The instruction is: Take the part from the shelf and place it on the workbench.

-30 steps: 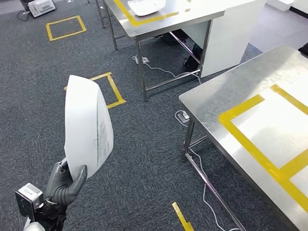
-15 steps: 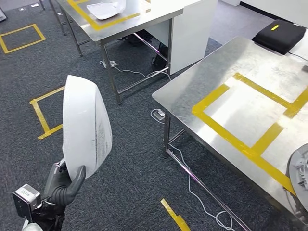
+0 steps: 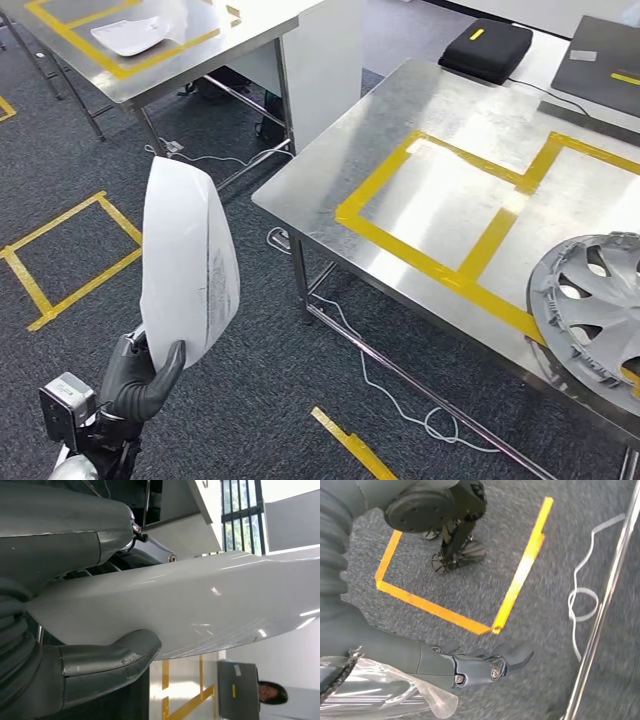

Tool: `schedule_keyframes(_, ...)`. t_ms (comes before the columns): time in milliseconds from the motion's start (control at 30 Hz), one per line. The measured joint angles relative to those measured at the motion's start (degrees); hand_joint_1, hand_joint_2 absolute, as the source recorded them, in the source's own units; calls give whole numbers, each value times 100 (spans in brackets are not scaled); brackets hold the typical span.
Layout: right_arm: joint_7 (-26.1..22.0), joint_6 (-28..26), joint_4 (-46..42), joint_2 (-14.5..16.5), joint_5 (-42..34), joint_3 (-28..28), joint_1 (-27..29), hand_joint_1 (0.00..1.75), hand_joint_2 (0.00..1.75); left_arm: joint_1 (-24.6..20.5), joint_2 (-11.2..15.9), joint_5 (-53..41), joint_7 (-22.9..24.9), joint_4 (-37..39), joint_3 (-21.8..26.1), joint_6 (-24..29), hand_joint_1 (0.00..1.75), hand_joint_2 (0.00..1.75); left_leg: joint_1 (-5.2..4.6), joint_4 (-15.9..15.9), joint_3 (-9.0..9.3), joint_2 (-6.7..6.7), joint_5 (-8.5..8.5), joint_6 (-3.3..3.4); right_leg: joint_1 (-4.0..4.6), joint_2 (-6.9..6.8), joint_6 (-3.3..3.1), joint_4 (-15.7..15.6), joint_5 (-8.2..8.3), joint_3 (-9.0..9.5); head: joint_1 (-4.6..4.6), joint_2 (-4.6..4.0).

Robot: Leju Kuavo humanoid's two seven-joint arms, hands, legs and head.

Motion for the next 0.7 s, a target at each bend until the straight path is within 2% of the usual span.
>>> schedule_keyframes(67, 0, -37, -90, 0, -48, 5, 20, 0, 175, -8, -1, -17, 4, 30, 22, -2, 175, 175, 22, 580, -220, -316, -383, -47, -13, 121, -59, -4, 38, 13, -11, 0)
schedule_keyframes(100, 1, -42, -125, 0, -69, 5, 23, 0, 175, -8, -1, -28, 5, 53, 34, -2, 175, 175, 25, 999, -390, -404, -594, -50, -9, 189, -76, -2, 50, 4, -12, 0)
schedule_keyframes(133, 0, -37, -149, 0, -90, 6, 28, 0, 175, -8, -2, -38, 6, 80, 42, -2, 175, 175, 25, 1362, -544, -434, -732, -46, -3, 266, -84, -1, 57, -2, -11, 0)
schedule_keyframes(167, -1, -30, -163, 0, -106, 6, 34, 0, 175, -8, -4, -44, 8, 109, 49, -2, 175, 175, 24, 1559, -630, -443, -755, -36, 4, 346, -86, 0, 62, -5, -11, 0)
schedule_keyframes(200, -3, -20, -173, 0, -118, 7, 42, 0, 175, -10, -7, -46, 11, 135, 56, -2, 175, 175, 24, 1517, -616, -452, -650, -18, 10, 430, -85, 2, 65, -1, -10, 0)
schedule_keyframes(233, -6, -7, -182, 0, -125, 9, 49, 0, 175, -14, -10, -48, 14, 157, 62, -3, 175, 175, 24, 1241, -498, -485, -441, 8, 13, 516, -81, 3, 69, 7, -11, 0)
schedule_keyframes(267, -13, 14, -190, 0, -126, 11, 55, 0, 175, -21, -13, -48, 19, 175, 68, -8, 175, 175, 24, 828, -324, -585, -195, 38, 12, 595, -75, 4, 72, 12, -11, 0)
schedule_keyframes(300, -21, 39, -195, 0, -120, 13, 56, 0, 175, -33, -17, -49, 24, 193, 73, -13, 175, 175, 29, 439, -159, -747, -11, 72, 17, 667, -59, 11, 78, 9, -6, 0)
schedule_keyframes(333, -33, 69, -198, 0, -109, 14, 52, 0, 175, -47, -22, -50, 30, 210, 76, -19, 175, 175, 31, 144, -39, -886, 100, 98, 13, 734, -34, 19, 89, -14, -7, 1)
schedule_keyframes(367, -45, 101, -197, 1, -94, 15, 50, 0, 175, -66, -28, -51, 41, 230, 79, -23, 175, 175, 29, -10, 12, -986, 127, 120, 2, 798, 0, 27, 105, -53, -11, 1)
schedule_keyframes(400, -56, 133, -197, 1, -77, 16, 50, 0, 175, -86, -38, -52, 58, 250, 82, -25, 175, 175, 25, -49, 15, -1002, 106, 135, -10, 862, 43, 28, 128, -96, -15, 1)
schedule_keyframes(433, -65, 163, -196, 2, -59, 19, 52, 0, 175, -110, -53, -52, 76, 268, 86, -25, 175, 175, 23, -88, 12, -935, 111, 151, -22, 933, 90, 18, 153, -150, -24, 2)
schedule_keyframes(467, -70, 187, -195, 2, -42, 21, 57, 0, 175, -139, -74, -52, 94, 286, 88, -25, 175, 175, 29, -124, 11, -853, 126, 172, -25, 939, 123, 28, 151, -194, -27, 1)
schedule_keyframes(500, -78, 210, -194, 2, -24, 22, 57, 0, 175, -166, -97, -52, 110, 301, 93, -24, 175, 175, 39, -164, 13, -774, 152, 197, -13, 850, 148, 93, 99, -258, -14, 1)
schedule_keyframes(533, -85, 227, -192, 2, -5, 24, 48, 0, 175, -189, -118, -51, 122, 315, 102, -23, 175, 175, 49, -204, 14, -686, 177, 222, 3, 697, 164, 273, -23, -367, 4, 1)
schedule_keyframes(600, -97, 253, -181, 2, 26, 27, 9, 0, 175, -209, -147, -49, 142, 345, 126, -22, 175, 175, 38, -223, -4, -506, 196, 250, 16, 342, 190, 999, -419, -716, 33, 0)
schedule_keyframes(633, -100, 260, -173, 2, 37, 28, -10, 0, 175, -214, -158, -48, 149, 361, 136, -21, 175, 175, 27, -222, -13, -409, 196, 252, 13, 259, 207, 1393, -585, -893, 37, 0)
schedule_keyframes(667, -102, 263, -163, 2, 43, 30, -21, 0, 175, -218, -170, -49, 156, 379, 142, -21, 175, 175, 20, -221, -17, -316, 196, 252, 10, 223, 221, 1648, -659, -994, 36, 0)
schedule_keyframes(700, -104, 266, -155, 2, 49, 30, -24, 0, 175, -225, -182, -49, 163, 395, 146, -21, 175, 175, 17, -219, -17, -237, 195, 250, 9, 203, 230, 1667, -616, -973, 37, 0)
